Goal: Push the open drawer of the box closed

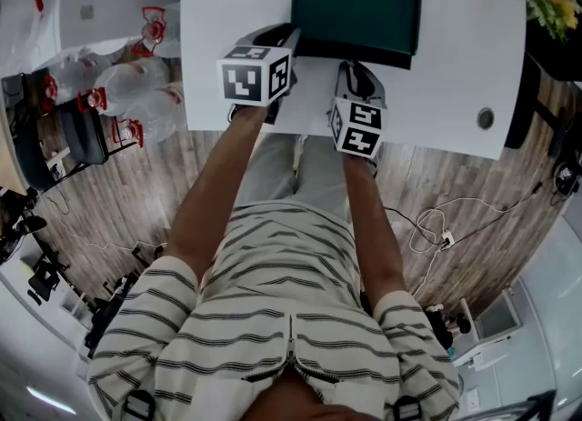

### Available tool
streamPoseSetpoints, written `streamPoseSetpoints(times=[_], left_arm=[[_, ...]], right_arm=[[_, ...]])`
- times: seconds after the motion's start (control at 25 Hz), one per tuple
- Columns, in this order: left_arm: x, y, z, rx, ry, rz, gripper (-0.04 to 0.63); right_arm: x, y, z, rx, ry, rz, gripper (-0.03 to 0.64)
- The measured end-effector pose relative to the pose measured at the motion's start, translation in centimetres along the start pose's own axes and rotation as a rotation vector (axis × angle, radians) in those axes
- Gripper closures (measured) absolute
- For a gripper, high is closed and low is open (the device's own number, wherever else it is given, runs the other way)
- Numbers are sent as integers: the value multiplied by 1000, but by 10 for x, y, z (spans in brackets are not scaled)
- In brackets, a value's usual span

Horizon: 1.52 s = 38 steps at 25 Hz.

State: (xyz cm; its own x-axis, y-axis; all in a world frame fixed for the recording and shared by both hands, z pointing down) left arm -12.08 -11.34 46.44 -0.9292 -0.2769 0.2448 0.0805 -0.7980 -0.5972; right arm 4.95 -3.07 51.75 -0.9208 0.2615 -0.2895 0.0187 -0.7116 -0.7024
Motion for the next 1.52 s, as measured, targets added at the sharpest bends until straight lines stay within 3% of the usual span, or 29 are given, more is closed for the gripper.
streamPoseSetpoints(times=[1.52], left_arm=[[-1, 0, 0, -1, -6, -4, 535]], right_arm=[[-8, 19, 18, -18, -8, 7, 541]])
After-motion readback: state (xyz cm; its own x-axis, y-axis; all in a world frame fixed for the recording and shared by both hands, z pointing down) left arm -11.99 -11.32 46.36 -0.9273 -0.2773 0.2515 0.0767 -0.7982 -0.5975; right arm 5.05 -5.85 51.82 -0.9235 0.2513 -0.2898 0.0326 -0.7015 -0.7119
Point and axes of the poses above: the fingertips, and each gripper's own axes: z forward along the fingers, x to its left, y out of its top, the point moved 8 cm from there along -z, backward along the fingers, and after that the axes turned 7 degrees about y, right-handed, at the moved point
